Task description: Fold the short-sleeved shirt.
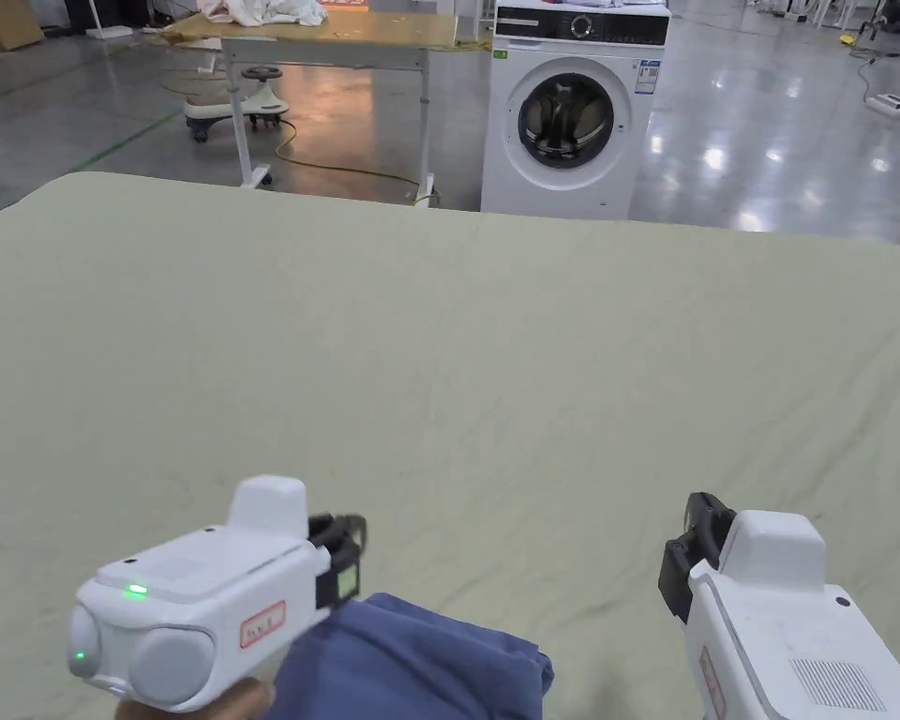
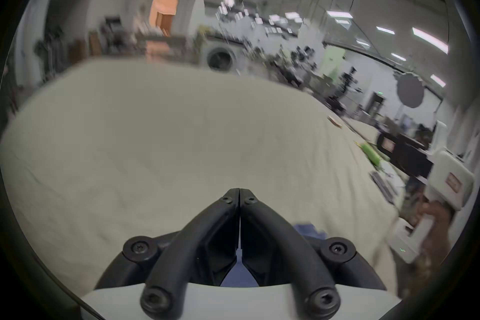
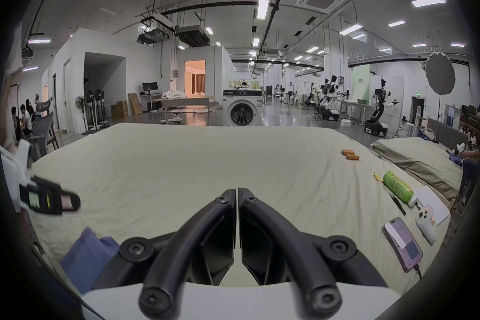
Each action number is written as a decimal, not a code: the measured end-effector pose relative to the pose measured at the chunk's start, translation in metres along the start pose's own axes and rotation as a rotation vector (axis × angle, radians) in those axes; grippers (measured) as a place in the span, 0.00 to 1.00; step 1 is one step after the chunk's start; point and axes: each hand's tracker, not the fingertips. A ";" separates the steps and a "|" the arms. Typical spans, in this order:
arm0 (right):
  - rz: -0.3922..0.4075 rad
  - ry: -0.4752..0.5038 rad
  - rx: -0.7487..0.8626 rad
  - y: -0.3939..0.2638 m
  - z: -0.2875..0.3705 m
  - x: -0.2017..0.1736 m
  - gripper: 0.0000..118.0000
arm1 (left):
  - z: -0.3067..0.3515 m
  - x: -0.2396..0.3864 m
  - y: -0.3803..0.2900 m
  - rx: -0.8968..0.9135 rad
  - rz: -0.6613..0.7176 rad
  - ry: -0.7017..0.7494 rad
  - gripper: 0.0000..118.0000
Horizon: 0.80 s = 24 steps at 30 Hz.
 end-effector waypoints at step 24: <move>0.058 0.181 -0.054 -0.032 0.043 -0.066 0.01 | 0.063 -0.029 -0.013 0.349 -0.175 0.379 0.00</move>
